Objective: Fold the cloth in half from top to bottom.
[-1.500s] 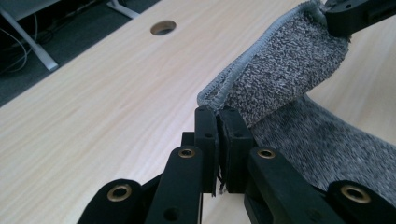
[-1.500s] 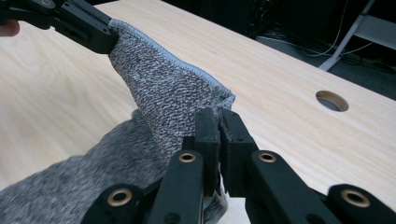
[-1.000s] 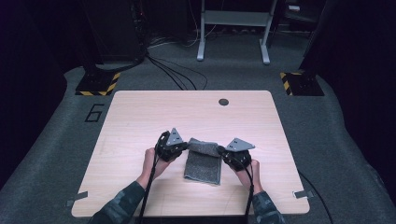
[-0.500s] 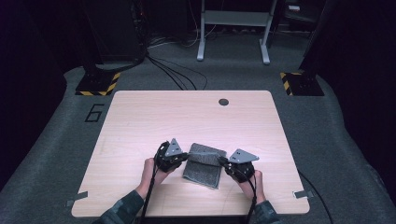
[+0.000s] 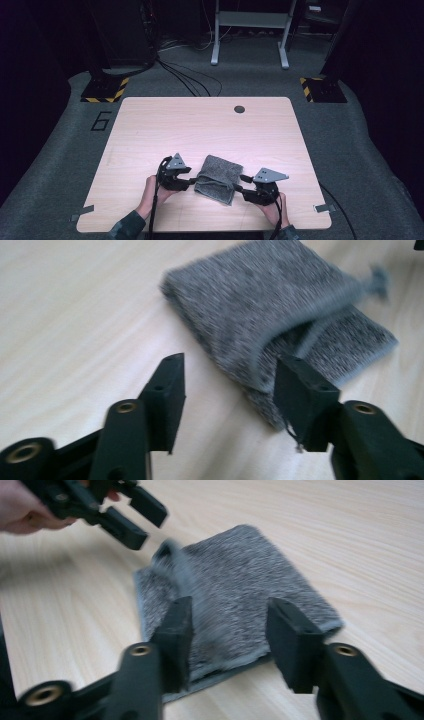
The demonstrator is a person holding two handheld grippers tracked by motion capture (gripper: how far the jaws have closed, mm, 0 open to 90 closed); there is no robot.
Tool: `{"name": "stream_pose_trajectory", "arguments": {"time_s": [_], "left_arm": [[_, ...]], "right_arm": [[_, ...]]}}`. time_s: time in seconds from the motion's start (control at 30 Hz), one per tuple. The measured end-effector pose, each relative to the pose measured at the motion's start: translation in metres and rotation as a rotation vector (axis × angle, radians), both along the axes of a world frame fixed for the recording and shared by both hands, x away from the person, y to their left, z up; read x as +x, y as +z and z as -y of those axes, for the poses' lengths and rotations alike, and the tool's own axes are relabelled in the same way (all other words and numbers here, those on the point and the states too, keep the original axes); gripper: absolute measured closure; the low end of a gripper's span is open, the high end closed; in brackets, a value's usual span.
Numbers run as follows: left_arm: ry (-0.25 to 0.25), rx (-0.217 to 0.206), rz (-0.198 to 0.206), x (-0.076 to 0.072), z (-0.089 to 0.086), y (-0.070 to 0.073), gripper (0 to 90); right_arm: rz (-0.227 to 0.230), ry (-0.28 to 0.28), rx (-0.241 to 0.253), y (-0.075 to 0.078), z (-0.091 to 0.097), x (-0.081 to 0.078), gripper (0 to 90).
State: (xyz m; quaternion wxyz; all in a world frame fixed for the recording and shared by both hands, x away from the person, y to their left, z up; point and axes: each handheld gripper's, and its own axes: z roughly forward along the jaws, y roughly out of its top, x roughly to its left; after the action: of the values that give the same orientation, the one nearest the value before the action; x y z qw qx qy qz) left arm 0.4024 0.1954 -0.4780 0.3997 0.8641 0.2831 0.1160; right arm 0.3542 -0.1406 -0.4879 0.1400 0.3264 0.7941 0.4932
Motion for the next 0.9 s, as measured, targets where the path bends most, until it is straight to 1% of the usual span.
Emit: {"name": "stream_pose_trajectory", "arguments": {"time_s": [0.03, 0.07, 0.13, 0.17, 0.2, 0.23, 0.27, 0.3, 0.33, 0.37, 0.4, 0.43, 0.47, 0.53, 0.57, 0.6, 0.63, 0.67, 0.73, 0.77, 0.8, 0.83, 0.9], "left_arm": [[0.018, -0.006, 0.007, 0.004, 0.000, 0.002, 41.9], [0.029, -0.010, 0.009, 0.010, 0.001, 0.004, 40.1], [0.038, 0.010, 0.021, 0.021, 0.009, 0.004, 37.2], [0.034, 0.027, 0.018, 0.026, 0.015, 0.004, 36.4], [0.031, 0.046, 0.012, 0.030, 0.021, 0.002, 35.3], [0.027, 0.048, 0.002, 0.033, 0.027, -0.001, 34.3], [0.022, 0.061, -0.001, 0.035, 0.031, -0.004, 33.6], [0.011, 0.083, -0.018, 0.036, 0.036, -0.007, 33.1], [-0.001, 0.103, -0.032, 0.035, 0.038, -0.010, 31.7], [-0.005, 0.114, -0.034, 0.033, 0.040, -0.014, 30.9], [-0.009, 0.132, -0.033, 0.030, 0.041, -0.017, 30.8], [-0.015, 0.146, -0.036, 0.026, 0.041, -0.020, 29.8], [-0.018, 0.153, -0.041, 0.023, 0.040, -0.022, 28.5], [-0.019, 0.172, -0.032, 0.016, 0.038, -0.026, 27.6], [-0.013, 0.179, -0.029, 0.013, 0.038, -0.028, 26.9], [-0.014, 0.180, -0.030, 0.012, 0.037, -0.029, 26.3], [-0.012, 0.182, -0.027, 0.010, 0.036, -0.030, 25.9], [-0.009, 0.180, -0.034, 0.009, 0.035, -0.031, 25.5], [0.008, 0.183, -0.025, 0.009, 0.036, -0.033, 22.3], [0.015, 0.195, -0.021, 0.008, 0.036, -0.033, 20.2], [0.020, 0.197, -0.020, 0.008, 0.037, -0.033, 19.2], [0.027, 0.198, -0.017, 0.008, 0.038, -0.034, 18.2], [0.033, 0.199, -0.021, 0.009, 0.039, -0.034, 16.1]], "right_arm": [[-0.012, -0.035, 0.007, 0.000, 0.002, 0.003, 48.6], [-0.034, -0.075, 0.004, 0.000, 0.001, 0.007, 45.4], [-0.064, -0.119, -0.010, -0.003, -0.002, 0.016, 42.1], [-0.080, -0.151, -0.033, -0.004, -0.007, 0.019, 40.5], [-0.103, -0.159, -0.049, -0.006, -0.012, 0.022, 38.4], [-0.118, -0.163, -0.069, -0.009, -0.017, 0.025, 36.4], [-0.135, -0.183, -0.104, -0.013, -0.023, 0.027, 34.7], [-0.151, -0.169, -0.123, -0.017, -0.027, 0.029, 30.1], [-0.166, -0.150, -0.136, -0.021, -0.030, 0.031, 28.6], [-0.177, -0.161, -0.159, -0.025, -0.034, 0.030, 27.0], [-0.171, -0.149, -0.188, -0.027, -0.036, 0.031, 23.0], [-0.180, -0.134, -0.200, -0.030, -0.038, 0.031, 20.3], [-0.181, -0.123, -0.221, -0.032, -0.038, 0.032, 15.6], [-0.191, -0.113, -0.234, -0.034, -0.039, 0.034, 12.1], [-0.178, -0.104, -0.244, -0.035, -0.039, 0.036, 10.5], [-0.184, -0.107, -0.247, -0.035, -0.039, 0.037, 9.6], [-0.175, -0.103, -0.265, -0.035, -0.040, 0.039, 8.9], [-0.174, -0.100, -0.277, -0.035, -0.041, 0.040, 8.1], [-0.184, -0.110, -0.287, -0.034, -0.044, 0.043, 6.6], [-0.178, -0.109, -0.293, -0.035, -0.044, 0.045, 6.1], [-0.194, -0.119, -0.296, -0.034, -0.044, 0.047, 5.8], [-0.187, -0.112, -0.306, -0.034, -0.043, 0.050, 5.4], [-0.188, -0.116, -0.310, -0.034, -0.043, 0.056, 4.4]]}}
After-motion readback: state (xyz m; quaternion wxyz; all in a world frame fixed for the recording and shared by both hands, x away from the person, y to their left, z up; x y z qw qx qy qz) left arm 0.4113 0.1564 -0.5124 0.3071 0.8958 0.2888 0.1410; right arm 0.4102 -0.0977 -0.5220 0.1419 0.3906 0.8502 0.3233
